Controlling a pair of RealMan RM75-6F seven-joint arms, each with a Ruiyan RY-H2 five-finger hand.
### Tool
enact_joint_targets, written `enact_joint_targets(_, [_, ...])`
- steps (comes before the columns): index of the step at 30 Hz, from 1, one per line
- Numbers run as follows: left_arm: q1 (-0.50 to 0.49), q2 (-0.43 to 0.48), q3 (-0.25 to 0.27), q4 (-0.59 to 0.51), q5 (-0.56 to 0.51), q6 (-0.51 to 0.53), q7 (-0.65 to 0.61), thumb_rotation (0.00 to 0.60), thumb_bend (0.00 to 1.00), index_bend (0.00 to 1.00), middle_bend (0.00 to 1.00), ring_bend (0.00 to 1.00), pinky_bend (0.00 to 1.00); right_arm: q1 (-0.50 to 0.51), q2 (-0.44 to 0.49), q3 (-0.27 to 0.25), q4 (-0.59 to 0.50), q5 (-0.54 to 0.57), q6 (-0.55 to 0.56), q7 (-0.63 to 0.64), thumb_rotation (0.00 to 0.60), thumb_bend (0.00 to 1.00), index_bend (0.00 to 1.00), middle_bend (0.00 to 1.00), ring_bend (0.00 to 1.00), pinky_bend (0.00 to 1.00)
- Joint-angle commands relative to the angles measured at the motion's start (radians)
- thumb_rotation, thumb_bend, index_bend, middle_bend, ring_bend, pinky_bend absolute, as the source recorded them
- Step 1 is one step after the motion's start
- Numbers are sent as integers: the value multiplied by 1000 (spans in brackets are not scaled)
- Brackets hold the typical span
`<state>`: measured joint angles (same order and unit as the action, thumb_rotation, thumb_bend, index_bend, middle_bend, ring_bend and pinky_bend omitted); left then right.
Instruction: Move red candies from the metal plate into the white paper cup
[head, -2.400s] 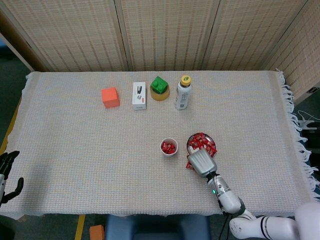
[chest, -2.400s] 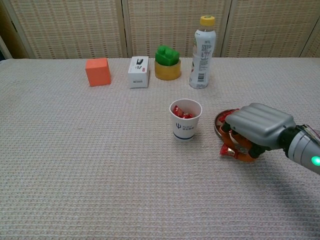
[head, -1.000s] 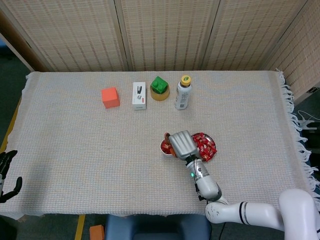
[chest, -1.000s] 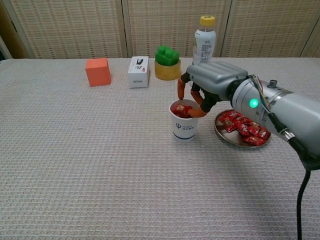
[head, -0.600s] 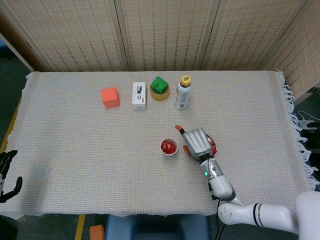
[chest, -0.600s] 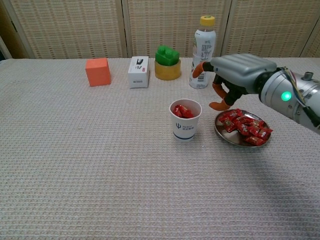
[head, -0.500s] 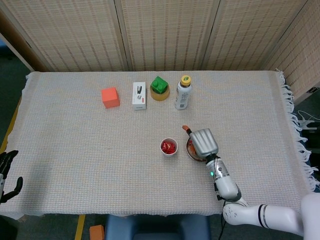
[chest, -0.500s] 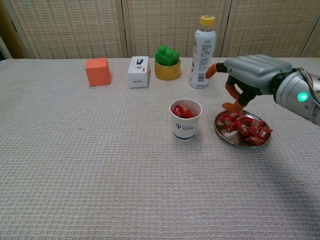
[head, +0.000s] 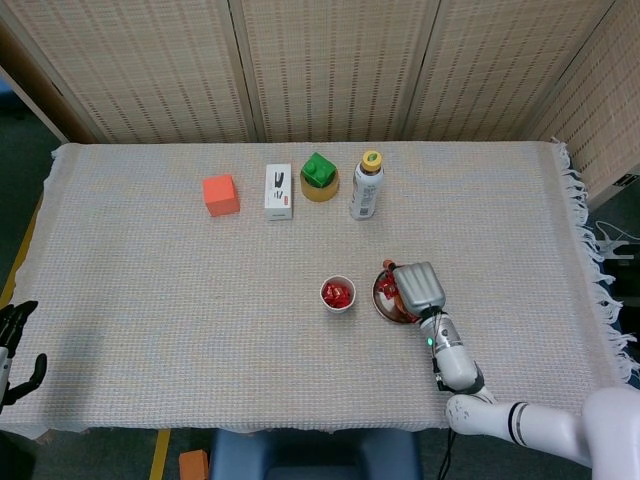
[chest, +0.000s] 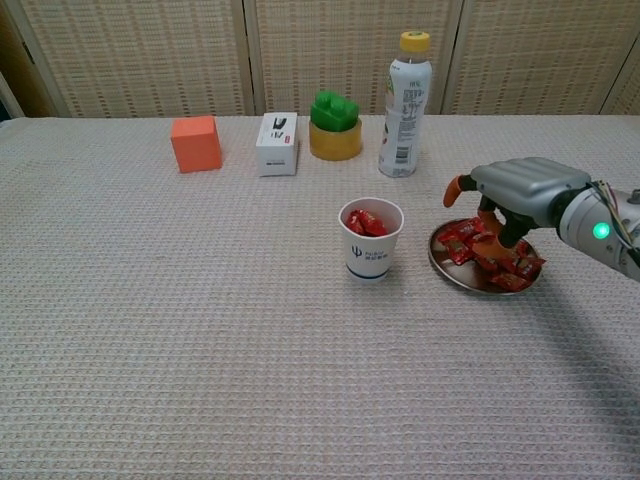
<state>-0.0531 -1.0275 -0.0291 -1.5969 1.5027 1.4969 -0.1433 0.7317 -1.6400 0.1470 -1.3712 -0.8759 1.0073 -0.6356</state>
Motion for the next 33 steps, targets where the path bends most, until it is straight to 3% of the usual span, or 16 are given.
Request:
enact_joint_targets(1, [0, 1, 1, 1, 3, 1, -3, 600, 507, 0, 53, 19, 246, 1, -8, -4, 9, -4, -3, 5, 600, 250, 304, 781, 817, 1000])
enact_joint_targets(33, [2, 5, 3, 7, 9, 5, -19, 600, 507, 0, 53, 19, 246, 9, -92, -8, 117, 2, -42, -6, 600, 248, 449, 781, 833, 1000])
